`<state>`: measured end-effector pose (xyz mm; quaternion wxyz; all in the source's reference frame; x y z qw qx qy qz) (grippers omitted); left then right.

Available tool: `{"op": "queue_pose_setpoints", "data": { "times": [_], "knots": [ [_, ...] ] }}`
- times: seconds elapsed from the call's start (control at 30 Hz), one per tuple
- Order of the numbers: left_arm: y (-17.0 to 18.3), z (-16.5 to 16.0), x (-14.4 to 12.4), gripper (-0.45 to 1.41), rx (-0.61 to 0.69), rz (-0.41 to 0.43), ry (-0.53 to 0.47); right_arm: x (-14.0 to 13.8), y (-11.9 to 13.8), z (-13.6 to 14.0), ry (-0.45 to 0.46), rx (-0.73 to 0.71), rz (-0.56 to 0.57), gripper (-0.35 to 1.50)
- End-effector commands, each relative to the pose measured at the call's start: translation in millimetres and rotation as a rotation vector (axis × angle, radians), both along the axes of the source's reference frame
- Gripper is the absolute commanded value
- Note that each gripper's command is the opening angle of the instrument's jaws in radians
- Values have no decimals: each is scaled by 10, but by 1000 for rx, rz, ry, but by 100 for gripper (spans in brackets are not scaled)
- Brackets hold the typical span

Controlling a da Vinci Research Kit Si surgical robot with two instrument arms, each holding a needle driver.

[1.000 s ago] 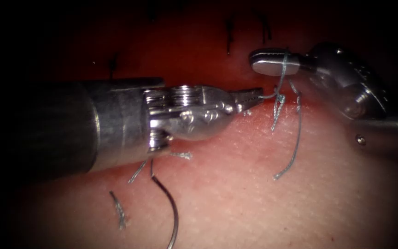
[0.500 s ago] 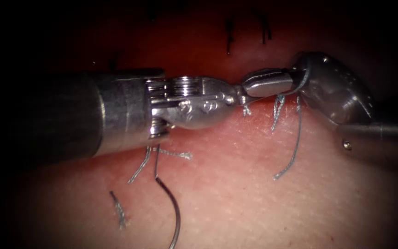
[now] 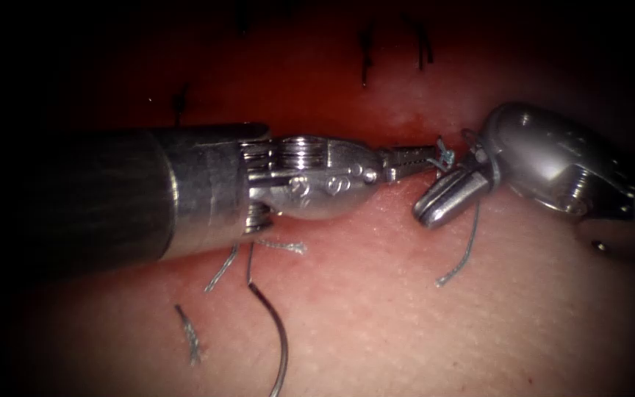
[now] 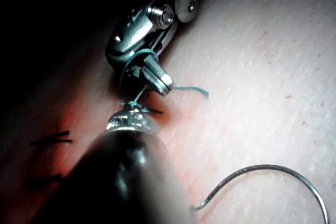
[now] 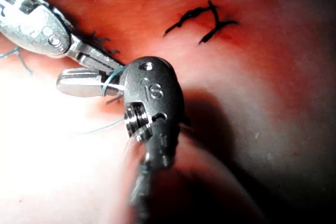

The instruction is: Wound Closure

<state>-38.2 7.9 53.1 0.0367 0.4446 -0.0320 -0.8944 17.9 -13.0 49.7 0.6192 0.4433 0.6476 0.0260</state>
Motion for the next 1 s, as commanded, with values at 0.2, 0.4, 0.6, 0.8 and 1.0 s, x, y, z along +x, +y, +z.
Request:
{"op": "queue_pose_setpoints", "data": {
  "times": [0.2, 0.4, 0.6, 0.8, 1.0],
  "knots": [
    [2, 2, -8, -45, 2, 14, -5, 16, 9, -9, -30, -97, -155, 0],
    [-2, 1, -9, -45, 0, 21, -2, 21, 2, -10, -61, -167, -270, 41],
    [-3, 0, -9, -45, -2, 23, 4, 23, -15, -6, -58, -216, -340, 71],
    [-4, -1, -7, -45, -1, 27, 6, 24, -28, 2, -74, -264, -391, 73],
    [-7, -3, -4, -45, -3, 30, 7, 23, -27, 6, -150, -325, -416, 54]
  ]
}}
